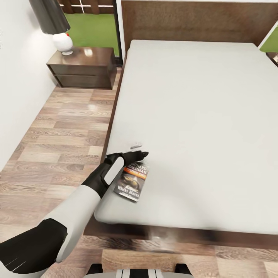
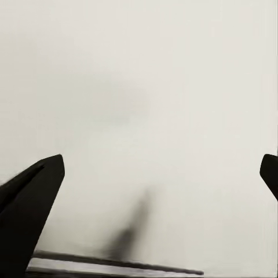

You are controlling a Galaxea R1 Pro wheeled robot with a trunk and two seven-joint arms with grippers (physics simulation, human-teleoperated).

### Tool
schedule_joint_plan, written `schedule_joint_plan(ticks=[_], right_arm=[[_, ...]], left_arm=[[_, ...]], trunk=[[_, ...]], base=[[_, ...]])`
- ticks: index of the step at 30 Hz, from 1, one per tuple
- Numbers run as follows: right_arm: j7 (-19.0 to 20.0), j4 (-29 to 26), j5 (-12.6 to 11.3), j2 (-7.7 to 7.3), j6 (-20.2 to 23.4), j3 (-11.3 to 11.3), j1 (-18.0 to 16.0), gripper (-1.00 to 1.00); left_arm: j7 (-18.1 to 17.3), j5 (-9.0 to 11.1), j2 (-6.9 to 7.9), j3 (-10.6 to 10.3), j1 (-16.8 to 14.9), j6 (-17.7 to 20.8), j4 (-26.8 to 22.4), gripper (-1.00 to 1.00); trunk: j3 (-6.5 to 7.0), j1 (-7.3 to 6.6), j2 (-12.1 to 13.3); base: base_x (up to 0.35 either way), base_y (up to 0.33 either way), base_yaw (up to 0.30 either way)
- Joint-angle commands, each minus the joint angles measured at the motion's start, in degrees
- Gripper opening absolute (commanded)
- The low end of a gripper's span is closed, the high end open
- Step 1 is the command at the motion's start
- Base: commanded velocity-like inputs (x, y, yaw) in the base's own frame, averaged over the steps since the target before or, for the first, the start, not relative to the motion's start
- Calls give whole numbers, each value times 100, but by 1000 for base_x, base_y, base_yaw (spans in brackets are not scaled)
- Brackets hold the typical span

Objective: In the bedroom, move the book from the bed onto either nightstand, and place the two sandals side by side next to the bed.

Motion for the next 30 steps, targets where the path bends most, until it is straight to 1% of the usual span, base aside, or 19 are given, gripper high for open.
schedule_joint_plan(ticks=[1, 5, 13, 20, 28, 30], right_arm=[[25, 10, -55, 0, 4, 4, -6, 100], [24, 10, -55, -1, 4, 4, -6, 100], [25, 10, -55, 3, 4, 4, -6, 100], [24, 10, -55, 3, 4, 4, -6, 100], [24, 10, -55, 4, 4, 4, -6, 100], [24, 10, -55, 4, 4, 4, -6, 100]], left_arm=[[52, 35, 0, -8, 0, 29, 158, 100], [52, 35, 0, -8, 0, 30, 158, 100], [52, 35, 0, -8, 0, 30, 158, 100], [52, 40, 0, -8, 0, 30, 158, 100], [52, 43, 0, -8, 0, 30, 158, 100], [52, 43, 0, -8, 0, 37, 158, 100]], trunk=[[-3, -3, -2], [-3, -3, -2], [-3, -3, -2], [-3, -3, -2], [-3, -3, -2], [33, -47, 79]], base=[[-279, 0, 0], [-215, 0, 0], [-32, 0, 0], [-157, 0, 0], [-24, 0, 0], [-2, 0, 0]])
